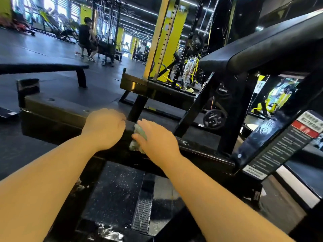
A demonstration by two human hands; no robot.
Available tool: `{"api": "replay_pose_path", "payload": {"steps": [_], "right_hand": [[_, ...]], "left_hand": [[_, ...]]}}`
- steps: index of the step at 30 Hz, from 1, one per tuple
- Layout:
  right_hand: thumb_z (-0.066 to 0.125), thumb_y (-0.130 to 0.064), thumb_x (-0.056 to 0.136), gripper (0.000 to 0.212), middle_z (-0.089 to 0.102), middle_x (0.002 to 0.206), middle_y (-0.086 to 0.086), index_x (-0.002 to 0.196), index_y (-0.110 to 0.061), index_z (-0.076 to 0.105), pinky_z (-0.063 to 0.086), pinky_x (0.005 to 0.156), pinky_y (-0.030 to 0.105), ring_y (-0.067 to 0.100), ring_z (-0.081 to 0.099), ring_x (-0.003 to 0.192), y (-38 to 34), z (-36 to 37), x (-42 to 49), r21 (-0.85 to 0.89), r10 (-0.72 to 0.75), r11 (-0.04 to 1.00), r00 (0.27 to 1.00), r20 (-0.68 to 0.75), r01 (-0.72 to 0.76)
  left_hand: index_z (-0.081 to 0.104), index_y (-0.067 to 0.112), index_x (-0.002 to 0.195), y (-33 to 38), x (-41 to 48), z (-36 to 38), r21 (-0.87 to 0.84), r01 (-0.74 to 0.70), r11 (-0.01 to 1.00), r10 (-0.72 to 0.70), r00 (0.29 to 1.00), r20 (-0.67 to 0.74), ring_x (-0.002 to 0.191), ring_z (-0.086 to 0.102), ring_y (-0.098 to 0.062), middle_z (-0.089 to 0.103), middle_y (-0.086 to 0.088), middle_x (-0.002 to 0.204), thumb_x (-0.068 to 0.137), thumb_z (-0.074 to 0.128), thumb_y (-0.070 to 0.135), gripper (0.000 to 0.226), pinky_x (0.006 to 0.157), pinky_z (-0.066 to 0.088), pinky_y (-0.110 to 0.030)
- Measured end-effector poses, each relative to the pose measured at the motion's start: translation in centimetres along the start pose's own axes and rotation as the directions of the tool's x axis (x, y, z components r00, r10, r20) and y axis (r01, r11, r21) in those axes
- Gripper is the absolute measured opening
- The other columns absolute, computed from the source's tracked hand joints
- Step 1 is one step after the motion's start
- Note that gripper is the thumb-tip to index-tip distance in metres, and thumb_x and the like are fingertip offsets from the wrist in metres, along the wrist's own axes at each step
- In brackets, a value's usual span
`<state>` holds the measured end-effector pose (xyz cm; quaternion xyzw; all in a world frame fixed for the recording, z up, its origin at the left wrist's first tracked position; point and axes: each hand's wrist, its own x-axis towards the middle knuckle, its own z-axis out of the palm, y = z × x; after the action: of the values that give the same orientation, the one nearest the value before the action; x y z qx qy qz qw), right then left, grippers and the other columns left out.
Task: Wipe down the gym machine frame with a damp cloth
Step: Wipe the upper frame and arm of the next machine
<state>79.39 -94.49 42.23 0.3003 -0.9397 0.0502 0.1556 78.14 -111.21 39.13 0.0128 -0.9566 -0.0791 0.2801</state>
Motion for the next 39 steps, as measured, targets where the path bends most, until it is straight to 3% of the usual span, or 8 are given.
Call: {"api": "replay_pose_path", "payload": {"steps": [5, 9, 12, 17, 24, 31, 34, 39], "right_hand": [[0.038, -0.020, 0.104, 0.027, 0.050, 0.134, -0.006, 0.127, -0.016, 0.050, 0.033, 0.094, 0.019, 0.012, 0.045, 0.123, 5.9, -3.1, -5.3, -0.066, 0.074, 0.996, 0.986, 0.151, -0.065], [0.039, -0.018, 0.104, 0.027, 0.053, 0.129, -0.001, 0.127, -0.018, 0.053, 0.036, 0.101, 0.033, 0.024, 0.047, 0.124, 3.4, -2.0, -2.8, -0.163, 0.166, 0.974, 0.986, 0.031, -0.158], [0.051, -0.008, 0.095, 0.022, 0.056, 0.116, 0.002, 0.114, -0.017, 0.058, 0.039, 0.077, 0.032, 0.027, 0.056, 0.108, -1.0, 0.5, 1.3, -0.191, 0.027, 0.981, 1.000, 0.009, -0.025], [0.036, -0.030, 0.104, 0.035, 0.051, 0.135, 0.001, 0.135, -0.017, 0.047, 0.037, 0.092, 0.031, 0.021, 0.048, 0.124, 0.3, 0.0, 0.1, -0.035, -0.040, 0.999, 0.999, 0.024, 0.041], [0.032, -0.029, 0.105, 0.037, 0.044, 0.147, -0.006, 0.140, -0.026, 0.045, 0.026, 0.108, 0.026, 0.013, 0.028, 0.142, 7.7, -2.6, -5.9, -0.083, 0.272, 0.960, 0.961, 0.049, -0.267], [0.042, -0.009, 0.101, 0.026, 0.058, 0.120, 0.007, 0.121, -0.012, 0.059, 0.037, 0.102, 0.042, 0.029, 0.055, 0.113, -3.0, 1.0, 3.0, -0.139, 0.022, 0.990, 1.000, 0.022, -0.019], [0.039, -0.014, 0.103, 0.027, 0.058, 0.126, 0.006, 0.120, -0.011, 0.059, 0.043, 0.094, 0.038, 0.028, 0.055, 0.114, -2.9, 0.6, 3.0, -0.138, -0.055, 0.989, 0.997, 0.047, 0.061], [0.030, -0.032, 0.105, 0.040, 0.034, 0.153, -0.009, 0.144, -0.024, 0.040, 0.027, 0.106, 0.023, 0.014, 0.023, 0.144, 1.6, -0.7, -1.1, -0.056, 0.058, 0.997, 0.997, 0.046, -0.055]], "left_hand": [[0.057, 0.021, 0.121, 0.3, -0.3, 0.1, -0.011, -0.025, 1.000, 0.025, 0.999, -0.032, 0.103, 0.053, -0.017, 0.060, 0.001, 0.117, 0.098, 0.031, 0.029, 0.035, 0.082, 0.037, -0.028], [0.057, 0.022, 0.120, 0.0, 0.1, 0.5, -0.003, -0.013, 1.000, 0.013, 0.999, -0.046, 0.103, 0.052, -0.018, 0.060, 0.001, 0.115, 0.098, 0.030, 0.029, 0.035, 0.083, 0.038, -0.030], [0.057, 0.024, 0.120, -0.2, 0.2, 0.8, -0.012, 0.000, 1.000, 0.000, 1.000, -0.020, 0.106, 0.051, -0.018, 0.059, 0.001, 0.118, 0.098, 0.031, 0.030, 0.034, 0.087, 0.038, -0.032], [0.056, 0.023, 0.123, -0.2, 0.3, 0.4, -0.036, 0.016, 0.999, -0.016, 1.000, -0.013, 0.111, 0.051, -0.019, 0.058, 0.001, 0.123, 0.099, 0.032, 0.027, 0.035, 0.091, 0.038, -0.033], [0.060, 0.020, 0.116, 0.0, 0.1, 0.8, -0.044, 0.020, 0.999, -0.022, 0.999, -0.039, 0.102, 0.055, -0.020, 0.062, -0.001, 0.113, 0.097, 0.034, 0.026, 0.033, 0.082, 0.040, -0.031], [0.054, 0.012, 0.115, -0.2, 1.3, -2.2, -0.083, -0.021, 0.996, 0.036, 0.982, 0.188, 0.102, 0.051, -0.014, 0.054, -0.002, 0.113, 0.101, 0.034, 0.014, 0.025, 0.090, 0.038, -0.022], [0.045, 0.002, 0.135, -5.2, 1.2, -4.1, -0.109, 0.090, 0.990, -0.072, 0.985, 0.154, 0.131, 0.037, -0.024, 0.040, -0.009, 0.145, 0.100, 0.030, 0.005, 0.039, 0.108, 0.028, -0.039], [0.045, 0.010, 0.136, -13.9, -1.2, -4.5, 0.158, 0.290, 0.944, -0.319, 0.924, 0.212, 0.141, 0.015, -0.027, 0.031, -0.003, 0.151, 0.101, 0.025, 0.021, 0.042, 0.110, 0.010, -0.060]]}}
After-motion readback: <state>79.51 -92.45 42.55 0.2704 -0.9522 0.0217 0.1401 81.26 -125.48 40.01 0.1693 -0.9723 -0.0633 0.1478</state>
